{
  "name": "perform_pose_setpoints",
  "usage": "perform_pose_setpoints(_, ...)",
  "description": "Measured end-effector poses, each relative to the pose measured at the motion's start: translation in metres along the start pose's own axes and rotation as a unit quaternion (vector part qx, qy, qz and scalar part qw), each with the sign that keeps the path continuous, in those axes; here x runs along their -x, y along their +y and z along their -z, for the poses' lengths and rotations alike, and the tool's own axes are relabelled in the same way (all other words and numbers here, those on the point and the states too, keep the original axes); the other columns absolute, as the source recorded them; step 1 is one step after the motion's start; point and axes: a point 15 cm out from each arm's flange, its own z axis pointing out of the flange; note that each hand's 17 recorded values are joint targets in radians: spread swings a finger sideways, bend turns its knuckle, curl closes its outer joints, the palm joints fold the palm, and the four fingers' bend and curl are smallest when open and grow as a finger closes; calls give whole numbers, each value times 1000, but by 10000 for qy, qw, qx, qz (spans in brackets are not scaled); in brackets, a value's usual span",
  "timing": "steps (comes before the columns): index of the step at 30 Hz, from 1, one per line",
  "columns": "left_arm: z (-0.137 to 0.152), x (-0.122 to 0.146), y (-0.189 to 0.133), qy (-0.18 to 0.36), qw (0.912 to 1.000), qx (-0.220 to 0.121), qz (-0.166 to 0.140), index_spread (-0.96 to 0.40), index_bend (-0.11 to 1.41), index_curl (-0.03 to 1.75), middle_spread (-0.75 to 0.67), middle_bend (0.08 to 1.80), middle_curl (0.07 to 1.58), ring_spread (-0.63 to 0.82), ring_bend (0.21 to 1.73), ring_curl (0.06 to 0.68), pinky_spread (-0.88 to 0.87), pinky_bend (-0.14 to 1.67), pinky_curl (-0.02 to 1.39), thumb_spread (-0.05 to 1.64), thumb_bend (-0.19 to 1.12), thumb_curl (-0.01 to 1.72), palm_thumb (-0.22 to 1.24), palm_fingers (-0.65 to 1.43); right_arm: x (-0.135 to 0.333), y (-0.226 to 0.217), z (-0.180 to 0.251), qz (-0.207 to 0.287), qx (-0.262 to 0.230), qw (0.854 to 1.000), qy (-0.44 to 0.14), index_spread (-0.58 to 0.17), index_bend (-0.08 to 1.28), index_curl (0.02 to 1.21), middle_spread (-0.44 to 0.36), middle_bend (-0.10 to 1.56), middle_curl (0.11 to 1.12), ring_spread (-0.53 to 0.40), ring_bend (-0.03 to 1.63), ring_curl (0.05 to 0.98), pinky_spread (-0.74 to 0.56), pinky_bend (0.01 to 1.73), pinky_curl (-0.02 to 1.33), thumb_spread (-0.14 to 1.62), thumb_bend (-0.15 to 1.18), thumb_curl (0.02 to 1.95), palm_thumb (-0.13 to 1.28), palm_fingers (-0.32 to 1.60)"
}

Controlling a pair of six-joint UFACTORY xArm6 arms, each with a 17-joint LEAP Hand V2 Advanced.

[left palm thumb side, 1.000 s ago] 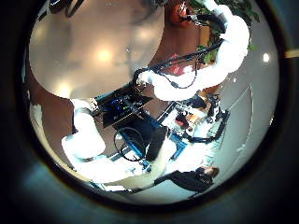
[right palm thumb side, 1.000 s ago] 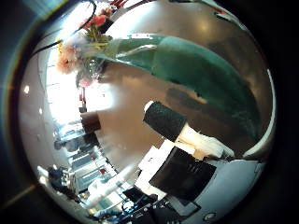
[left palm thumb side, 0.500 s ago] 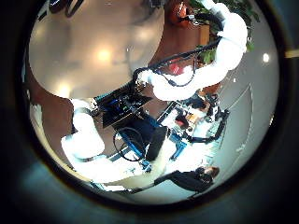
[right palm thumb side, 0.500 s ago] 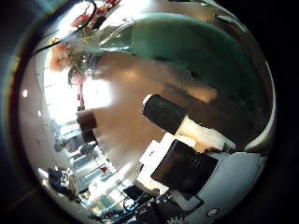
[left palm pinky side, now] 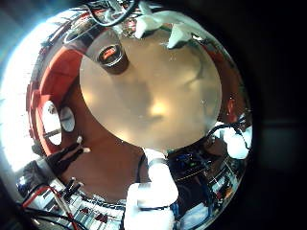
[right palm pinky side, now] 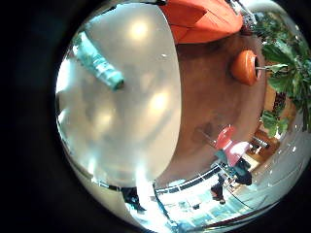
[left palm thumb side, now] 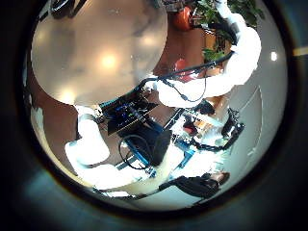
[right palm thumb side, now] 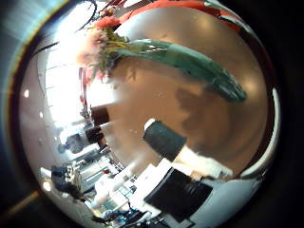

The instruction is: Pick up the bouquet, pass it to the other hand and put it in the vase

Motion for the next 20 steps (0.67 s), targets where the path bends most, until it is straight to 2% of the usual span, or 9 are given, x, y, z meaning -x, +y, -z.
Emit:
perform_pose_setpoints(4, 12, 3, 13, -140, 9995, -291, -34, 54, 209, 290, 448, 212, 322, 564, 560, 218, 545, 302, 316, 955, -41, 293, 149, 53, 14, 49, 53, 95, -33, 9999, 20, -332, 166, 352, 24, 318, 365, 60, 628, 193, 368, 478, 140, 1100, -32, 342, 273, 313)
perform_pose_setpoints(7, 23, 5, 24, -181, 9979, -614, 34, 4, 370, 350, 334, 281, 340, 519, 498, 186, 523, 197, 277, 992, -6, 302, 208, 283, 24, 89, 86, 161, -31, 9999, 31, -333, 177, 345, 23, 312, 363, 72, 621, 190, 376, 471, 143, 1108, -28, 332, 254, 317)
perform_pose_setpoints(9, 29, 5, 26, -208, 9964, -818, 71, -26, 435, 383, 267, 315, 362, 491, 481, 183, 507, 164, 263, 1026, 0, 309, 258, 348, 30, 115, 102, 199, -2, 9998, 36, -333, 178, 344, 26, 308, 362, 79, 617, 190, 379, 467, 145, 1114, -27, 326, 250, 320)
perform_pose_setpoints(12, 32, 4, 30, -225, 9956, -911, 81, -61, 480, 416, 206, 323, 381, 456, 479, 185, 487, 164, 254, 1062, -9, 312, 295, 358, 40, 150, 128, 264, -107, 9996, 66, -334, 180, 343, 27, 302, 362, 85, 613, 190, 381, 459, 148, 1127, -26, 316, 237, 325)
perform_pose_setpoints(15, 32, 3, 33, -200, 9952, -933, 230, -86, 492, 435, 177, 324, 389, 433, 478, 183, 478, 173, 247, 1080, -16, 313, 313, 359, 54, 179, 150, 402, -315, 9986, 129, -337, 183, 343, 20, 307, 363, 73, 612, 188, 373, 443, 149, 1148, -19, 307, 243, 358)
perform_pose_setpoints(18, 30, 3, 32, -161, 9952, -851, 445, -100, 497, 452, 160, 312, 390, 419, 482, 182, 473, 178, 242, 1091, -17, 314, 323, 355, 71, 184, 150, 623, -346, 9973, 161, -340, 183, 343, 18, 311, 365, 64, 608, 187, 372, 432, 149, 1172, -14, 305, 261, 371)
perform_pose_setpoints(20, 28, 2, 33, -158, 9960, -753, 456, -105, 492, 459, 159, 296, 387, 413, 488, 183, 472, 182, 241, 1094, -20, 315, 326, 348, 77, 185, 142, 701, -233, 9972, 150, -341, 184, 345, 16, 306, 363, 61, 602, 187, 363, 422, 152, 1195, -14, 298, 268, 368)
